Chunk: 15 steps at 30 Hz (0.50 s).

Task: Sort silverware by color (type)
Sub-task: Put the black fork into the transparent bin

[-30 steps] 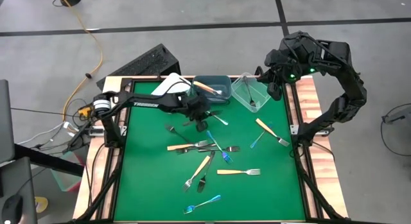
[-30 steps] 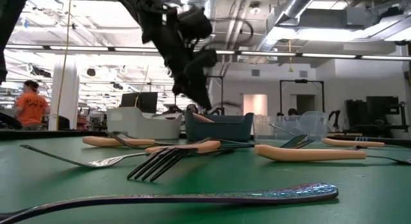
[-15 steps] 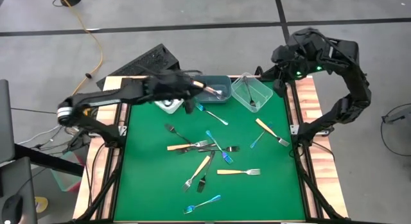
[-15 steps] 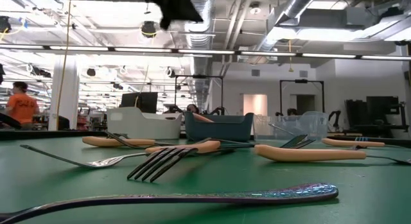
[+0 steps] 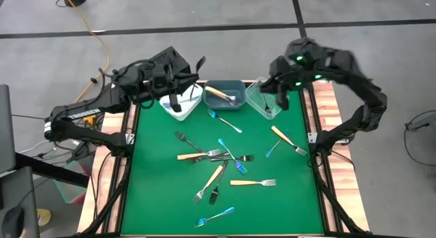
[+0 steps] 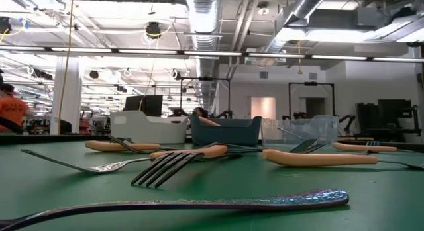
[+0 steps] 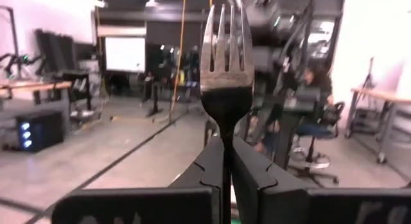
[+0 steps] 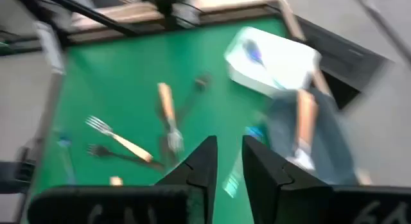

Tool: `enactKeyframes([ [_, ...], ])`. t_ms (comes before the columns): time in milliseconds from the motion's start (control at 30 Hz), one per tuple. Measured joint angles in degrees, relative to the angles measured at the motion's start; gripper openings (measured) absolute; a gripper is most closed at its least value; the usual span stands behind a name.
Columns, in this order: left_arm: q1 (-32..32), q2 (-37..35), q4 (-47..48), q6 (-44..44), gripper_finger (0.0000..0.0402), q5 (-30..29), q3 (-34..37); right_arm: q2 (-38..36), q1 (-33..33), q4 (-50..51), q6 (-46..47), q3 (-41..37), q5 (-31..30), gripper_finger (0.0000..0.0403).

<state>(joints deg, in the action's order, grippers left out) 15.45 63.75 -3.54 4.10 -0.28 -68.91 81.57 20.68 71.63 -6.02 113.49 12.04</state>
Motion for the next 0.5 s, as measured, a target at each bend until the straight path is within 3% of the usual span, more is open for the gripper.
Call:
enactKeyframes([
  [167, -1.5, -1.2, -9.9, 1.2, 0.0000, 0.0, 6.6, -0.7, -1.6, -20.1, 2.1, -14.3, 10.7, 0.0103],
  [500, -2.2, -1.3, -40.8, 7.5, 0.0000, 1.3, 21.6, -0.7, -3.6, -53.3, 11.6, -31.3, 15.5, 0.0104],
])
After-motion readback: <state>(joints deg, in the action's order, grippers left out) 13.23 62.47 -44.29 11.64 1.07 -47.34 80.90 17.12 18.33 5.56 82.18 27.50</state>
